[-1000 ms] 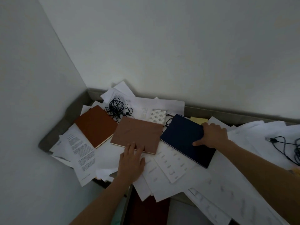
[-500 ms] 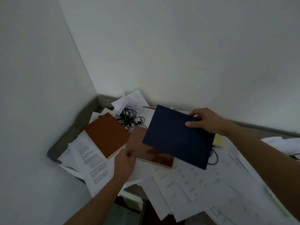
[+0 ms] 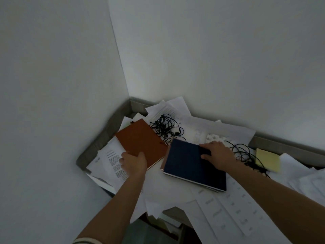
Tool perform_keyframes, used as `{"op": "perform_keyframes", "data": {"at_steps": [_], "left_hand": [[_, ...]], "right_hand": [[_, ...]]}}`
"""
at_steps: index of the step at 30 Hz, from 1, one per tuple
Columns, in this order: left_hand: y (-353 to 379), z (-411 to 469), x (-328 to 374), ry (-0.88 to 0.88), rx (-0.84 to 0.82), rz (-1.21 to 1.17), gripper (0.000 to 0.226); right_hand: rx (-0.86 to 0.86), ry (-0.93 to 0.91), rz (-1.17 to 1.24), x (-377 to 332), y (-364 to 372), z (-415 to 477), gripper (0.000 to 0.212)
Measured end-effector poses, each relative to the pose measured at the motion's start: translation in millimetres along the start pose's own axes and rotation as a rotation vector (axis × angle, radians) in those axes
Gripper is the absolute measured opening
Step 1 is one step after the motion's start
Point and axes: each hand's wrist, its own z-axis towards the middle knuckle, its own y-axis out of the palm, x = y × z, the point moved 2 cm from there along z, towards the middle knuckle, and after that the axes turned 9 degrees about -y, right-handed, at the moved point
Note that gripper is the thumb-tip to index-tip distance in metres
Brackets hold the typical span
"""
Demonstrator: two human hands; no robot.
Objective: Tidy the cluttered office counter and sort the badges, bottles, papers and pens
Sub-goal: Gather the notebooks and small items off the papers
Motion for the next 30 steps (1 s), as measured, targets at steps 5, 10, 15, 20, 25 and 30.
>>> {"op": "perform_keyframes", "data": {"at_steps": [5,10,15,20,25,30], "left_hand": [[-7,17,15,-0.296,-0.165,-0.383,0.061],[-12,5,50,-0.125,-0.331,-0.392,0.029],[-50,-29,103,0.308,-0.361,-0.228,0.019],[-53,-57,120,0.145,-0.768,-0.440,0.028],[-2,-79,71,-0.039,-0.901,-0.381,0.033],[16,-69,30,-0.140,-0.818,-0.057,0.030]], "right_hand": [[0.021,0.029,-0.002,0,4,0,0.055],[0.009,0.043,0.029,-1,0,2,0.056],[-0.046,0.071,0.006,-4,-4,1,0.056],[0.307,0.112,0.683,-37,-35,-16,0.040],[0.018,0.087,1.454,-50,-56,-45,0.039],[-0.041,0.175,1.299,-4,-51,-56,0.032]]}}
